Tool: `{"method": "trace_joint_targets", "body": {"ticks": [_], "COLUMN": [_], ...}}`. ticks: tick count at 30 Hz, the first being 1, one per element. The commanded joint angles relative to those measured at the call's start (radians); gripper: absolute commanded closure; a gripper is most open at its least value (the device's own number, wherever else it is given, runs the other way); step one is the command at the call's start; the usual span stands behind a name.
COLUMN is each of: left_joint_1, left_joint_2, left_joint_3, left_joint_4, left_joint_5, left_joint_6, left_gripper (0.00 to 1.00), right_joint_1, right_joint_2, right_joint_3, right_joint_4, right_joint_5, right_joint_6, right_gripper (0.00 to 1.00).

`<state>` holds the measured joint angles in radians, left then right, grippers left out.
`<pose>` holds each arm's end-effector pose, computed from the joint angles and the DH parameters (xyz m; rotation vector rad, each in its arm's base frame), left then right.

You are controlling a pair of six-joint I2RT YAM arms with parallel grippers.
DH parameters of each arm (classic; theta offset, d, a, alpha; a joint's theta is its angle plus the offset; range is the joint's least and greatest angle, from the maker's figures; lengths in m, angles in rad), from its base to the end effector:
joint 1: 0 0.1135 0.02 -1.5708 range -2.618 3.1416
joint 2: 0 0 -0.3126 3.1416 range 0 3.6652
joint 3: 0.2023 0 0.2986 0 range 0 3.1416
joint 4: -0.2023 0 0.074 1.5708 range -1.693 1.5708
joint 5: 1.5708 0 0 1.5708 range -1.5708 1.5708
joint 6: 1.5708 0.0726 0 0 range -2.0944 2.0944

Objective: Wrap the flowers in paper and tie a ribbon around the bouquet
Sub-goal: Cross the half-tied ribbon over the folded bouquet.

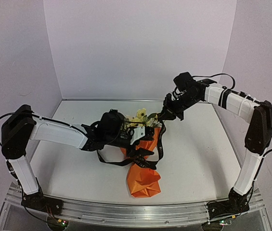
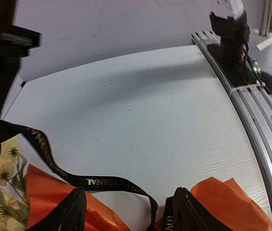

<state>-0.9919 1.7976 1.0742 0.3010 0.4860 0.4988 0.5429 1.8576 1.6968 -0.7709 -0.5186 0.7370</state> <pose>0.2317 -0.4164 0.2128 1.5956 1.2548 -0.7983 0.3997 0.2832 0.3157 0.0259 2.7258 1.1143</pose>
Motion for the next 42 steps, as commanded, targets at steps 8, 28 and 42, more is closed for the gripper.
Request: {"method": "trace_joint_targets", "body": {"ticks": [8,28,42], "left_joint_1": [0.131,0.134,0.133], "left_joint_2": [-0.146,-0.245,-0.211], "left_joint_3": [-0.043,-0.029,-0.012], "left_joint_4": [0.247,0.027,0.066], "left_joint_5": [0.016,-0.081,-0.103], "left_joint_6": [-0.125,0.185,0.203], "left_gripper": [0.36,0.39,0.42], "right_joint_1": [0.083,0.125,0.135], "right_joint_2": [-0.153,-0.129,-0.105], "right_joint_3": [-0.032,-0.015,0.006], "right_joint_4": [0.088,0.044,-0.001], "right_joint_5": [-0.307,-0.426,-0.462], "right_joint_6": [-0.147,-0.219,-0.241], "right_gripper": [1.0,1.0,1.0]}}
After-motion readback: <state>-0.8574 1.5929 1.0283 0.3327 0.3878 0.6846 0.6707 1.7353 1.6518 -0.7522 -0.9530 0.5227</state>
